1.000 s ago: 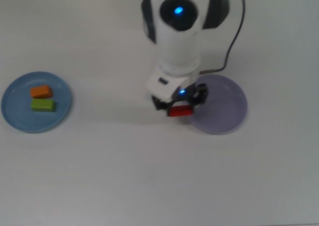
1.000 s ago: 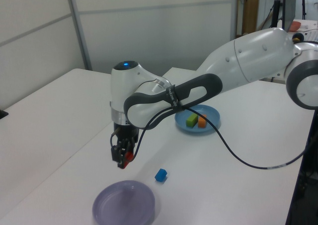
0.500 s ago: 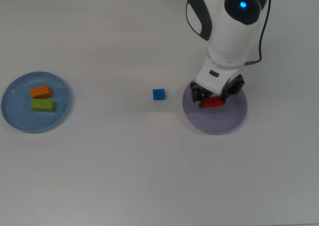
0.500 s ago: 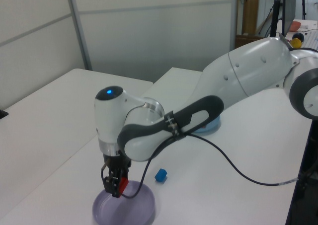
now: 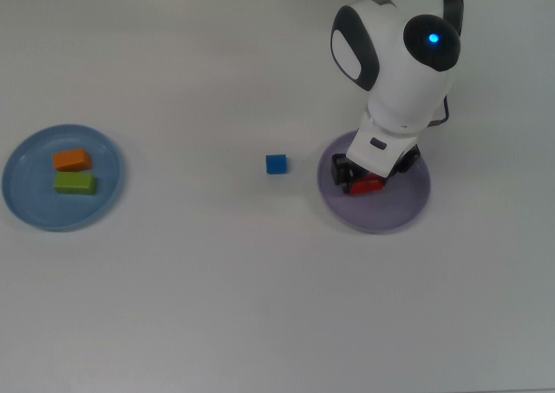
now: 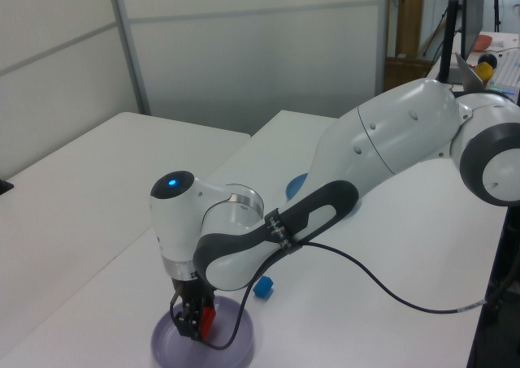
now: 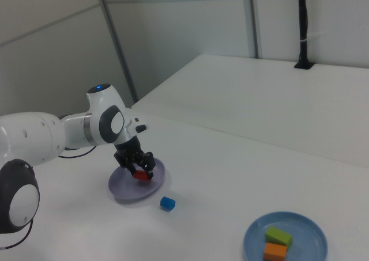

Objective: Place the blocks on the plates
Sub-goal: 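Carry the red block onto the lavender plate and release it, then move the gripper to the blue block and grasp it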

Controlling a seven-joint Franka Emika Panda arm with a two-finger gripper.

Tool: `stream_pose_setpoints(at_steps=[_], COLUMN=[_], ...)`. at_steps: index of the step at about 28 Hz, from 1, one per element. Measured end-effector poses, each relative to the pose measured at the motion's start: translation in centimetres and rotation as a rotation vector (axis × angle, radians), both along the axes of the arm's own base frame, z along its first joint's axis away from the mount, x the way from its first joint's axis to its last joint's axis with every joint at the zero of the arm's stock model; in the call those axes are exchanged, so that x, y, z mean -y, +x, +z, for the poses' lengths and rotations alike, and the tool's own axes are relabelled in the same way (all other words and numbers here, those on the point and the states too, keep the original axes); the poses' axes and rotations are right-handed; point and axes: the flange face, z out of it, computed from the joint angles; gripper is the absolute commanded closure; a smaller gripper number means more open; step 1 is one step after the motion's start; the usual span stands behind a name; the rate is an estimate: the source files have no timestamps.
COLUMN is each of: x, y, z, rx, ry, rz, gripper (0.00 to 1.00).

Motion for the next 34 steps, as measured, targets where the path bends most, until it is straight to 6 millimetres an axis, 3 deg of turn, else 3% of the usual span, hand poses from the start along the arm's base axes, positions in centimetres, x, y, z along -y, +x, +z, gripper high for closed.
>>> stream_pose_setpoints(at_steps=[2, 3, 12, 17, 20, 27, 31, 34], x=[-0.1, -0.1, 0.5, 1.8, 4.0, 12.7, 15.4, 15.8], y=[0.0, 0.0, 0.3, 0.8, 0.9, 0.7, -0.1, -1.1], z=[0.0, 0.1, 0.3, 1.6, 2.9, 6.5, 6.2, 4.6], rx=[0.001, 0.001, 0.006, 0.020, -0.003, -0.114, -0.158, -0.199], ry=[0.000, 0.000, -0.002, -0.005, -0.029, -0.041, -0.035, -0.040], rz=[0.001, 0.001, -0.008, -0.029, -0.051, 0.001, 0.016, 0.022], gripper=[0.12, 0.00, 0.00, 0.00, 0.00, 0.00, 0.00, 0.00])
